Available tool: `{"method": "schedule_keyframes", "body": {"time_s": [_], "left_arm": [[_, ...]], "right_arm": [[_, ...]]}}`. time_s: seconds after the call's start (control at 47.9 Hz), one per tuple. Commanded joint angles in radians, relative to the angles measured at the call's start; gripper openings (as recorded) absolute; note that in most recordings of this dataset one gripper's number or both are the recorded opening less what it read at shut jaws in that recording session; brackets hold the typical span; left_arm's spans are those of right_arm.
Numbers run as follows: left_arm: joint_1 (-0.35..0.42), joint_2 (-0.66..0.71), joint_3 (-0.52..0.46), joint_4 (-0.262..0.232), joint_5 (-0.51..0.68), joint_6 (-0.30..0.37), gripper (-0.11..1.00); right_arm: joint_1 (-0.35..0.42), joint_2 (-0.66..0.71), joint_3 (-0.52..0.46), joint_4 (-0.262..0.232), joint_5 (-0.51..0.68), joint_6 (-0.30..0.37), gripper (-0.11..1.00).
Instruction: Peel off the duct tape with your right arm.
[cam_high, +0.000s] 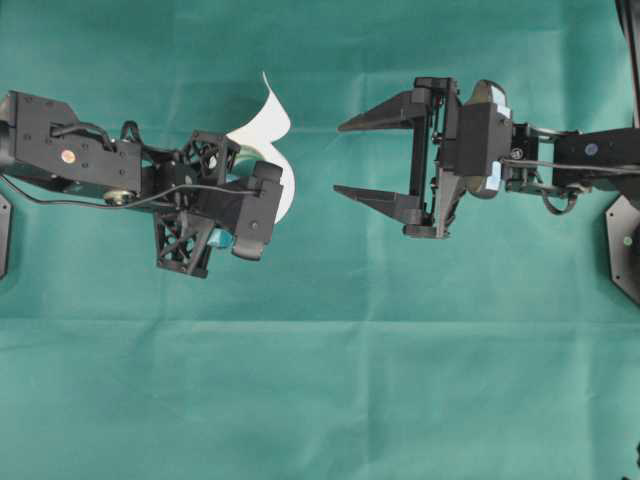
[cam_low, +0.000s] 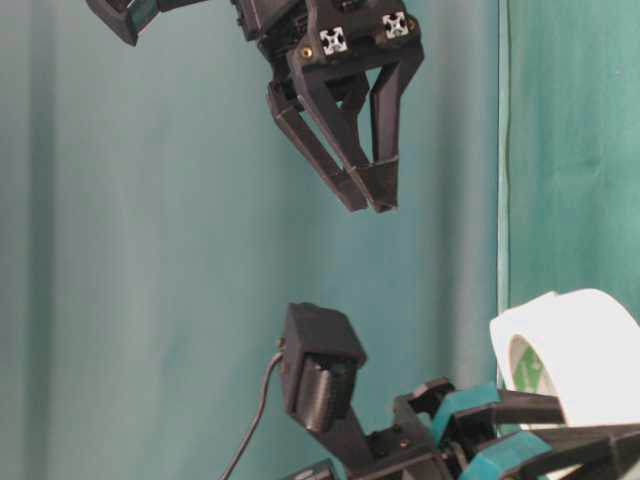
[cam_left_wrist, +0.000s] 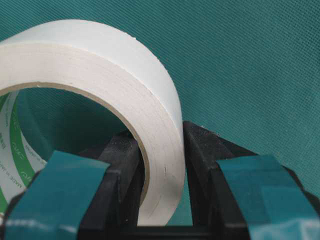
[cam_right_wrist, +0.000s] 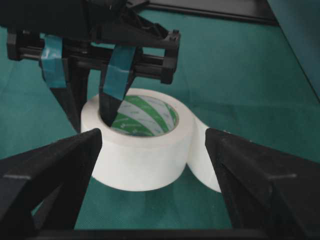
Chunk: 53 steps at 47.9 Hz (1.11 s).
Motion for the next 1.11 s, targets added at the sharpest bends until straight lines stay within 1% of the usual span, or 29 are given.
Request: {"method": "schedule_keyframes", "body": {"time_s": [0.0, 0.167, 0.272, 1.003, 1.087], "left_arm": [[-0.006, -0.005, -0.009, -0.002, -0.008, -0.018, 0.21], [-0.009, 0.003, -0.011, -0.002, 0.009, -0.086, 0.21], [-0.009, 0.002, -0.011, -0.002, 0.018, -0.109, 0.21], [-0.034, -0.005, -0.015, -0.002, 0.026, -0.112, 0.21], [-0.034, -0.006, -0.015, -0.002, 0.026, -0.114, 0.26]], "right_arm": [[0.003, -0.023, -0.008, 0.002, -0.009, 0.000, 0.63], [0.003, -0.021, -0.008, 0.002, -0.009, 0.002, 0.63], [0.003, -0.021, -0.008, 0.002, -0.009, 0.000, 0.63], [0.006, -0.021, -0.005, 0.002, -0.009, 0.002, 0.63], [0.008, -0.021, -0.003, 0.002, -0.009, 0.002, 0.63]]}}
